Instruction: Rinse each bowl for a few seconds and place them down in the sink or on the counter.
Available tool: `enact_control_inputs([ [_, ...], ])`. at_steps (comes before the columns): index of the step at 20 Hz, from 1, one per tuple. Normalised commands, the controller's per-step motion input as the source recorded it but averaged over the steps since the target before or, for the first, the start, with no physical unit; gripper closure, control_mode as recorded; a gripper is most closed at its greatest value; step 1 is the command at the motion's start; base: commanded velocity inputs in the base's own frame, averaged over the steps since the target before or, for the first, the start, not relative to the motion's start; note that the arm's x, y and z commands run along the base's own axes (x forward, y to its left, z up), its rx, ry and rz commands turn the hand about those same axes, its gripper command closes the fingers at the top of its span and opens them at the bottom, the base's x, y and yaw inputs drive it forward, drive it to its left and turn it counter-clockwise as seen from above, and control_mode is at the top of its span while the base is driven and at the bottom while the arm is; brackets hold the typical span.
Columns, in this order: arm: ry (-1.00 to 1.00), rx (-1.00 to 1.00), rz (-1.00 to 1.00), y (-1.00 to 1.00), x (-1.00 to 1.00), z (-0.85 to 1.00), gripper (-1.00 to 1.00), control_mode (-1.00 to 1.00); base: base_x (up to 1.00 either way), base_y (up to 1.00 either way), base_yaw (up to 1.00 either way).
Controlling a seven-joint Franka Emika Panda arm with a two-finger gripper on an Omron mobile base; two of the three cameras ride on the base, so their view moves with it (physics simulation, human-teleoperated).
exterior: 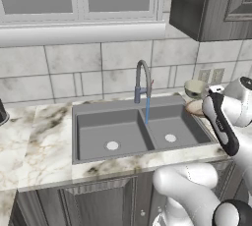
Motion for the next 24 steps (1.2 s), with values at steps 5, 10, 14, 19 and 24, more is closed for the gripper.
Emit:
enact_control_inputs([
  [5, 0.0, 0.11, 0.12, 0.27, 0.09, 0.0, 1.0, -1.0, 0.0, 0.0, 0.0],
  [10, 0.0, 0.09, 0.12, 0.23, 0.13, 0.0, 1.0, -1.0, 0.0, 0.0, 0.0],
  [14, 0.0, 0.03, 0.12, 0.33, 0.21, 0.0, 1.0, -1.0, 0.0, 0.0, 0.0],
  [19, 0.0, 0.0, 0.11, 0.4, 0.18, 0.0, 1.0, -1.0, 0.0, 0.0, 0.0],
  [24, 0.0, 0.0, 0.11, 0.32, 0.24, -0.06, 1.0, -1.0, 0.0, 0.0, 0.0],
])
